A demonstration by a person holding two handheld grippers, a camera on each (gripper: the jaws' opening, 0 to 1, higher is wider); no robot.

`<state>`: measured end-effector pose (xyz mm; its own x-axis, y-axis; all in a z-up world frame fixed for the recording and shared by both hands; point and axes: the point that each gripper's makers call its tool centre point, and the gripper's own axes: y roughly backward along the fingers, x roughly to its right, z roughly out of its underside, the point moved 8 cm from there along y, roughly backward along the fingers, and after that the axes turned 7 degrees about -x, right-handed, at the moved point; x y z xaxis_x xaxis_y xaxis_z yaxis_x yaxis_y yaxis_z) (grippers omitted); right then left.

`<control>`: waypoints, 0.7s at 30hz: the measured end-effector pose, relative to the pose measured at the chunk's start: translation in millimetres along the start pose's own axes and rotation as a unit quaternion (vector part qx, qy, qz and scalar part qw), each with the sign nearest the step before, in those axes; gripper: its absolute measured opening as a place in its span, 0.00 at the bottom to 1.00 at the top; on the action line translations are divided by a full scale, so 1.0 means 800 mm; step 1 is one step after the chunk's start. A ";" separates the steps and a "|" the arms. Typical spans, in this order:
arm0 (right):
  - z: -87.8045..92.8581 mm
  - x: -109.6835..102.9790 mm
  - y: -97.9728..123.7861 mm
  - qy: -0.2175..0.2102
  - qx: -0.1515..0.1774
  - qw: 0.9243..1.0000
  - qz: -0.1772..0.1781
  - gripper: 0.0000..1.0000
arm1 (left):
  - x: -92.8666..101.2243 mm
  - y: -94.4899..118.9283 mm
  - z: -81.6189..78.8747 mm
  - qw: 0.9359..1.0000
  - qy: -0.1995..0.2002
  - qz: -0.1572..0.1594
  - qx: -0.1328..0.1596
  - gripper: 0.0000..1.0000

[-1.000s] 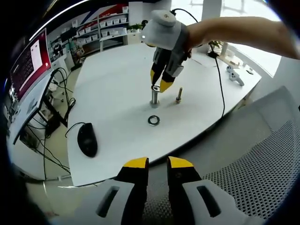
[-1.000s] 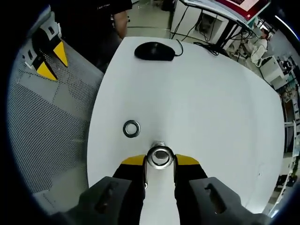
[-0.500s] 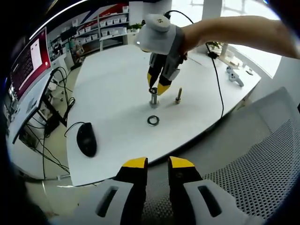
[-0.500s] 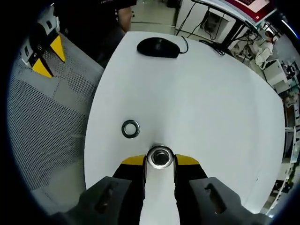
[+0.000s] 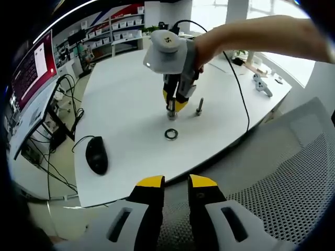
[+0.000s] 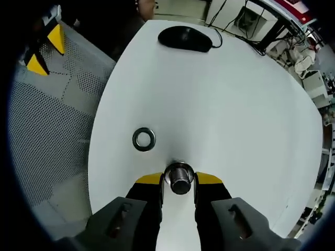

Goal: Place the washer onto the threaded stud by aligning its center hole with the stud, sliding it down to the base, and recovering from edge contact or off-axis alignment until the washer reaches the visible bottom stop.

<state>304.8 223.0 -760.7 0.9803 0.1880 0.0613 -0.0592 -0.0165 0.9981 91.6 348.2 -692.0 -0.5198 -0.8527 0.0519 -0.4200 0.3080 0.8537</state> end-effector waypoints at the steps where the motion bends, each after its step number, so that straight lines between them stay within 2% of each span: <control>1: 0.000 0.000 -0.003 0.001 -0.002 1.000 -0.001 0.23 | 0.000 0.000 0.000 1.000 0.000 0.000 0.000 0.15; 21: 0.000 0.001 -0.022 -0.006 -0.011 1.000 -0.016 0.23 | -0.003 -0.001 0.001 1.000 0.002 0.000 0.000 0.16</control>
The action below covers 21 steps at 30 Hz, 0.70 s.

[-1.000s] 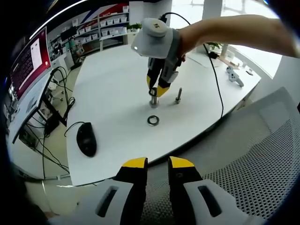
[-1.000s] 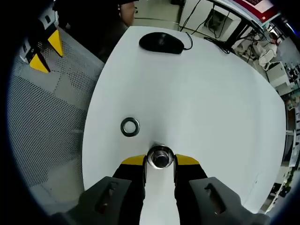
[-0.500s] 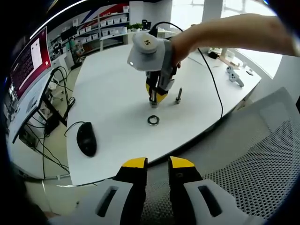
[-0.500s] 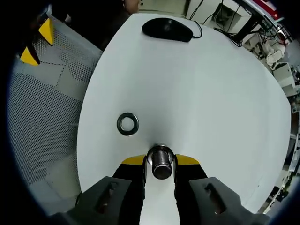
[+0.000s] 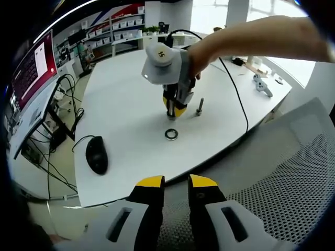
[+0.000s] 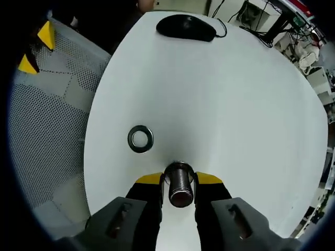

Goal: Place the washer onto the threaded stud by aligning its center hole with the stud, sliding it down to the base, and recovering from edge contact or off-axis alignment until the washer reaches the visible bottom stop.

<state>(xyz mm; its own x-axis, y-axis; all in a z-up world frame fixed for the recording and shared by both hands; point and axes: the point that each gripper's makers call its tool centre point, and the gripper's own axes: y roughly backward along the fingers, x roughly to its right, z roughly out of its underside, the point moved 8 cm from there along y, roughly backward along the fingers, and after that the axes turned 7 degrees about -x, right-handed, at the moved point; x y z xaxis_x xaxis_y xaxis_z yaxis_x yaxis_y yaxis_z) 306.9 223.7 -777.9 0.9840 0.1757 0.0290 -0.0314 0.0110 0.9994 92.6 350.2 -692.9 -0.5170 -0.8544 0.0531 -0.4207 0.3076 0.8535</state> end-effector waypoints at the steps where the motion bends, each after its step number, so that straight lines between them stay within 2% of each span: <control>1: 0.000 -0.001 0.000 -0.007 -0.001 1.000 0.001 0.24 | 0.000 0.000 0.000 1.000 0.000 0.000 0.000 0.16; 6: 0.001 -0.003 0.001 -0.004 0.005 1.000 -0.005 0.26 | 0.001 0.001 -0.001 1.000 -0.001 0.000 0.000 0.16; 8: 0.001 -0.004 0.004 -0.007 0.013 1.000 -0.001 0.30 | 0.000 0.000 -0.001 1.000 -0.001 0.000 -0.001 0.16; 13: -0.001 -0.005 0.017 0.000 0.031 0.999 0.011 0.32 | 0.000 0.001 0.000 1.000 -0.002 0.000 -0.001 0.16; 21: -0.016 -0.019 0.056 -0.015 0.103 0.994 0.037 0.33 | 0.000 0.001 0.000 1.000 -0.002 0.000 0.000 0.16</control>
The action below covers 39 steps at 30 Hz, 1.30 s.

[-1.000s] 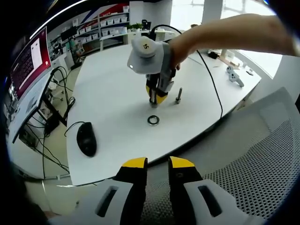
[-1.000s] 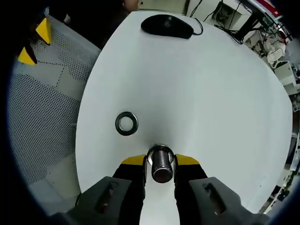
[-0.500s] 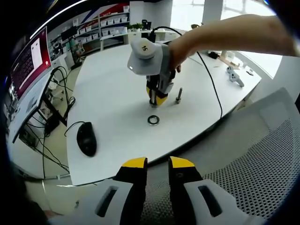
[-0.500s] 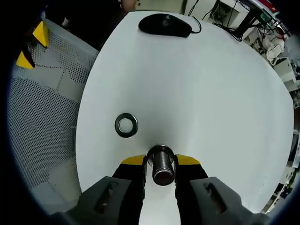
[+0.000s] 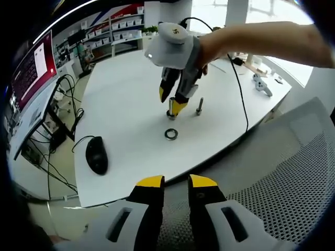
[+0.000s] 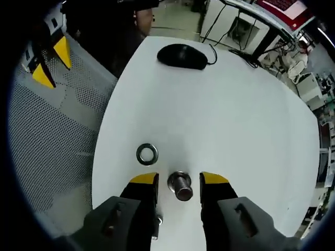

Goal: Place the washer onto the threaded stud by aligning its center hole with the stud, sliding it down to the base, and recovering from edge contact or off-axis alignment until the washer reaches the visible bottom stop.

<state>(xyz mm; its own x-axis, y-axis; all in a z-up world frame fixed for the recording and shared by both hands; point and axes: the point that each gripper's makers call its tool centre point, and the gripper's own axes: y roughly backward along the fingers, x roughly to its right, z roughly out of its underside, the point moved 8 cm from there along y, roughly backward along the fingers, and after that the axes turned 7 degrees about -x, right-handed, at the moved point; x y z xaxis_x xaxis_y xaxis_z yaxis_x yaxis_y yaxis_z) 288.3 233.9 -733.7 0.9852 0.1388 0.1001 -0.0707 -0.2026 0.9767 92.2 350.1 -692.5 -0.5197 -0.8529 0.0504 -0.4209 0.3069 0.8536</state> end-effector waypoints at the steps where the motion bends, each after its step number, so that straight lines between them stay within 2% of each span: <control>1: -0.003 -0.002 0.003 -0.001 0.007 1.000 0.000 0.33 | 0.000 0.000 0.000 1.000 0.000 0.000 0.000 0.16; 8: -0.025 -0.025 0.010 0.011 0.042 0.999 -0.004 0.33 | 0.002 0.000 0.000 1.000 0.000 -0.001 0.000 0.16; 13: -0.029 -0.037 0.003 0.007 0.054 0.998 -0.010 0.33 | 0.002 0.000 0.000 1.000 0.000 -0.001 0.001 0.16; 23: -0.017 -0.059 -0.026 -0.018 0.059 0.997 -0.035 0.33 | 0.001 0.000 0.000 1.000 -0.001 -0.001 0.002 0.16; 30: -0.008 -0.074 -0.043 -0.041 0.057 0.997 -0.040 0.32 | 0.001 0.000 0.000 1.000 -0.002 0.001 0.003 0.16; 33: -0.004 -0.074 -0.048 -0.044 0.050 0.997 -0.037 0.32 | 0.001 0.000 0.000 1.000 -0.002 0.001 0.002 0.16; 39: 0.002 -0.064 -0.058 -0.085 0.047 0.995 -0.033 0.31 | 0.002 0.000 0.000 1.000 -0.001 0.000 0.003 0.16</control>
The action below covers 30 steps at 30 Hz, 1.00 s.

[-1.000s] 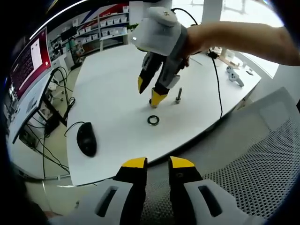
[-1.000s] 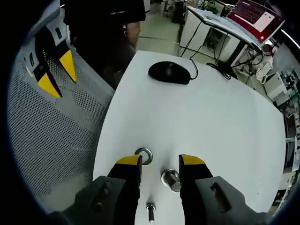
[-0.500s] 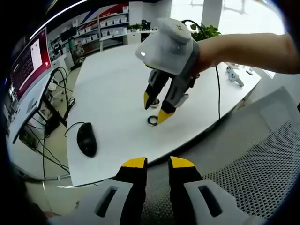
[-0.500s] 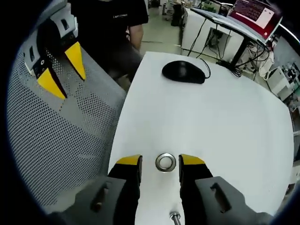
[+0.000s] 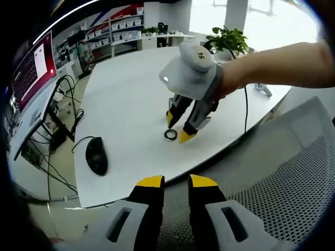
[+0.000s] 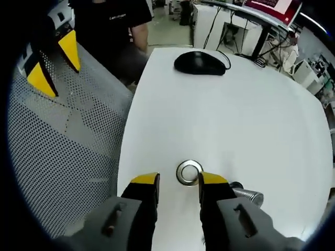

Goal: Place the washer onto the threaded stud by aligning its center hole with the stud, sliding it down to the base, and recovering from edge contact or off-axis alignment until the washer reaches the visible bottom stop.

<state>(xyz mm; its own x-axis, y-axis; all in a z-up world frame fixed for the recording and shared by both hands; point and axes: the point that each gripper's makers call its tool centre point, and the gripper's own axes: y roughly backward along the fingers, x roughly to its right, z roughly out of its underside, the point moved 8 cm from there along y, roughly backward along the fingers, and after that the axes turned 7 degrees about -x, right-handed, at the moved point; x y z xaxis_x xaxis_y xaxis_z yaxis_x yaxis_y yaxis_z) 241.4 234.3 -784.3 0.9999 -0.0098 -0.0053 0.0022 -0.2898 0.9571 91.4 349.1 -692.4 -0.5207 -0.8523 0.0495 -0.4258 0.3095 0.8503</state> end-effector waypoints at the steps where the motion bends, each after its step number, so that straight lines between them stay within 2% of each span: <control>1: 0.000 0.001 -0.001 -0.006 0.001 1.000 0.002 0.31 | 0.000 0.000 0.000 1.000 0.000 0.000 0.000 0.16; 10: 0.003 0.003 -0.012 -0.019 -0.009 1.000 0.020 0.31 | 0.001 0.001 0.000 1.000 0.000 0.000 0.000 0.16; 11: 0.005 0.003 -0.013 -0.023 -0.016 1.000 0.013 0.31 | 0.002 0.001 -0.001 1.000 0.000 0.000 0.000 0.16; 12: 0.002 0.003 -0.013 -0.033 -0.005 0.999 0.012 0.31 | 0.001 0.000 0.000 1.000 0.000 0.000 -0.001 0.16; 18: -0.001 0.005 -0.011 -0.027 -0.019 0.999 0.011 0.31 | -0.001 0.000 0.000 1.000 -0.001 0.001 -0.001 0.16; 23: -0.001 0.012 -0.013 -0.032 -0.019 0.999 0.014 0.26 | -0.001 -0.001 0.000 1.000 -0.001 0.001 -0.002 0.16; 30: -0.001 0.012 -0.015 -0.031 -0.018 0.999 0.016 0.25 | 0.000 0.000 -0.001 1.000 -0.001 0.000 -0.002 0.16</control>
<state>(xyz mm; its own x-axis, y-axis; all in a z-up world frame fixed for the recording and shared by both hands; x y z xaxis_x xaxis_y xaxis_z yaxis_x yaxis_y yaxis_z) 250.9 238.5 -795.2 0.9969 -0.0784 0.0094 -0.0290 -0.2530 0.9670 91.8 348.8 -692.3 -0.5222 -0.8514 0.0496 -0.4226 0.3088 0.8521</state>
